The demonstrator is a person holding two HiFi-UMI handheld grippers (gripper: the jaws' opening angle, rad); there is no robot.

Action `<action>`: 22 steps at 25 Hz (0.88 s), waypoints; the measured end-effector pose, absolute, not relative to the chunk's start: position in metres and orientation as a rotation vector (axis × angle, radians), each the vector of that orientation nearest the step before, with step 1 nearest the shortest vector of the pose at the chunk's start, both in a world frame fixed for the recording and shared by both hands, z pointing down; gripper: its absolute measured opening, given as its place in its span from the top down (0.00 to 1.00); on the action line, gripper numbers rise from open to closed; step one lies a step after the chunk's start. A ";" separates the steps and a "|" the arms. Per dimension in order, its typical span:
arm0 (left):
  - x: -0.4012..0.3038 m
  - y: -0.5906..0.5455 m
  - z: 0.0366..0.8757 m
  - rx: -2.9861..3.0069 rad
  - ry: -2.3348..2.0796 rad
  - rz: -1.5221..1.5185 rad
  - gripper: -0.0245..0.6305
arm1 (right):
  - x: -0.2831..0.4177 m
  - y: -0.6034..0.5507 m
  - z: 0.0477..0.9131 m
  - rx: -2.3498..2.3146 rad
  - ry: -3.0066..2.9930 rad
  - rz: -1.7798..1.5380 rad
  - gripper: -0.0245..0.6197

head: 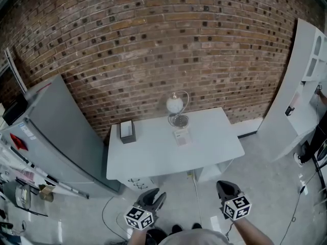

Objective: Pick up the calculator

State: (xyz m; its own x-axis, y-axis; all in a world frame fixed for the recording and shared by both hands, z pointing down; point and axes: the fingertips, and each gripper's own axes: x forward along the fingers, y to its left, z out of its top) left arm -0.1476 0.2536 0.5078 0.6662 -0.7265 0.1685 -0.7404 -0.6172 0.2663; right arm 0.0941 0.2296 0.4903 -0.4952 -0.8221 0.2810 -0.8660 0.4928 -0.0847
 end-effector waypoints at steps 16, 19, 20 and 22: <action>-0.183 0.260 0.521 2.588 -1.116 0.083 0.71 | 0.060 0.239 0.502 1.495 -2.486 0.327 0.94; -0.187 0.255 0.521 2.582 -1.122 0.075 0.71 | 0.058 0.236 0.503 1.488 -2.483 0.319 0.94; -0.187 0.252 0.522 2.581 -1.124 0.073 0.71 | 0.059 0.232 0.502 1.486 -2.482 0.315 0.94; -0.185 0.244 0.522 2.576 -1.129 0.069 0.71 | 0.060 0.224 0.504 1.481 -2.481 0.311 0.94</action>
